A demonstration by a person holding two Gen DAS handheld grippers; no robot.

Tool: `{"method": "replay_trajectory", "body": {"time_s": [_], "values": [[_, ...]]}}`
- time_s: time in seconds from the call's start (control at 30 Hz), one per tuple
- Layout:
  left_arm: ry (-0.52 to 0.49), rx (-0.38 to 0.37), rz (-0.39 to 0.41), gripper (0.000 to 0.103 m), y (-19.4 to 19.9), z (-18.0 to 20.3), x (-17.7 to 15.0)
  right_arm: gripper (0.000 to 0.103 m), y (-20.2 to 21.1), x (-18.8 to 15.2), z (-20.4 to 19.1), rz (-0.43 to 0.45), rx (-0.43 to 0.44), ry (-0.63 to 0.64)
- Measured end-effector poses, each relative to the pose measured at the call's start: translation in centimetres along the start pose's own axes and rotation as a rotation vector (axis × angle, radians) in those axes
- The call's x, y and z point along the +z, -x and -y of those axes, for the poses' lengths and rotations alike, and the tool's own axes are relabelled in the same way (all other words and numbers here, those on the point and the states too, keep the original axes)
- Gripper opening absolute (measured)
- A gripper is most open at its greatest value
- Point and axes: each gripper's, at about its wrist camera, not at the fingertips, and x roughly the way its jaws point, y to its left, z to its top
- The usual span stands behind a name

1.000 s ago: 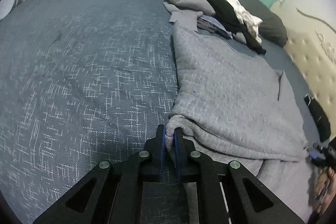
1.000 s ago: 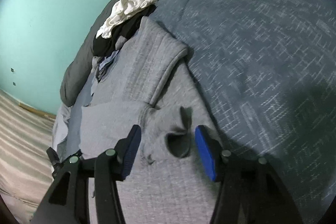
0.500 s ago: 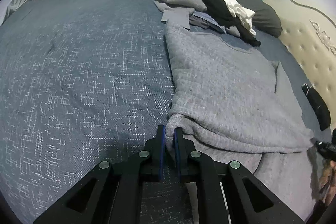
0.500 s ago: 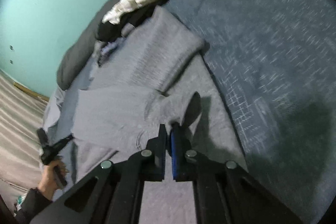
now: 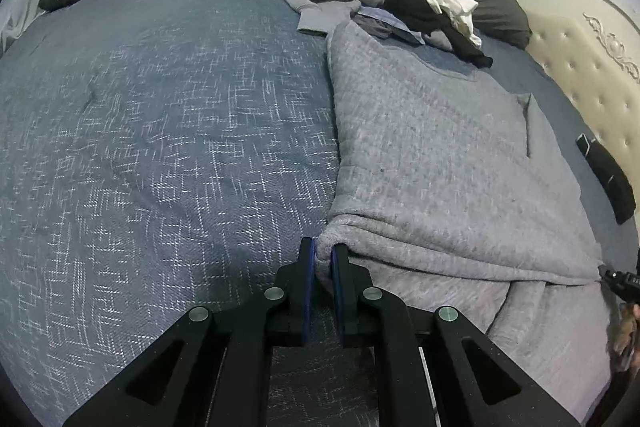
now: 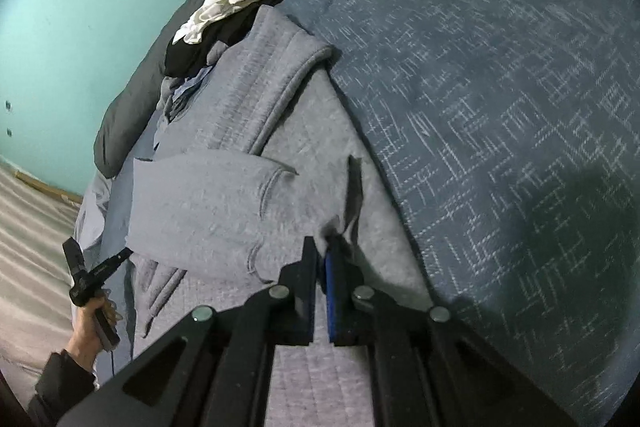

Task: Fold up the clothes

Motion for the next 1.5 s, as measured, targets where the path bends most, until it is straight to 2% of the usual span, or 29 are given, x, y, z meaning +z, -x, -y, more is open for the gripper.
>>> {"method": "replay_trajectory", "body": {"time_s": [0.2, 0.33, 0.5, 0.57, 0.73, 0.83, 0.93, 1.07, 1.23, 1.33, 1.5], "values": [[-0.031, 0.025, -0.023, 0.010, 0.0, 0.8, 0.0, 0.003, -0.5, -0.4, 0.2, -0.012, 0.012, -0.012], [-0.057, 0.063, -0.014, 0.011, 1.6, 1.5, 0.4, 0.004, -0.1, -0.4, 0.1, -0.013, 0.023, -0.008], [-0.030, 0.106, 0.049, 0.011, 4.2, 1.5, 1.0, 0.004, 0.0, -0.6, -0.5, -0.018, 0.017, 0.003], [-0.028, 0.081, 0.068, 0.011, 4.6, 2.0, 1.5, 0.005, 0.1, -0.7, -0.5, -0.016, 0.016, 0.004], [-0.051, 0.053, 0.031, 0.011, 2.2, 4.3, 2.6, 0.006, 0.8, -0.9, -0.2, 0.001, -0.024, -0.010], [-0.045, 0.056, -0.011, 0.011, 0.1, 4.8, 2.8, 0.006, 2.3, -0.6, -0.7, 0.058, -0.054, 0.008], [-0.020, 0.060, -0.054, 0.011, -1.7, 4.1, 2.5, 0.006, 3.6, 0.2, -1.8, 0.125, -0.025, 0.043], [0.008, 0.044, -0.032, 0.011, -1.5, 3.9, 2.1, 0.006, 1.6, 1.0, -3.9, 0.090, 0.039, 0.108], [0.021, 0.055, -0.011, 0.011, -0.3, 3.6, 2.3, 0.006, -2.0, 0.3, -3.4, -0.025, -0.021, 0.109], [0.023, 0.066, 0.029, 0.012, 0.7, 3.6, 3.2, 0.006, -1.2, 0.4, -2.1, -0.010, 0.003, 0.060], [0.042, 0.054, 0.037, 0.014, -0.3, 3.9, 6.5, 0.006, 0.2, 0.8, -3.0, 0.051, 0.027, 0.104]]}}
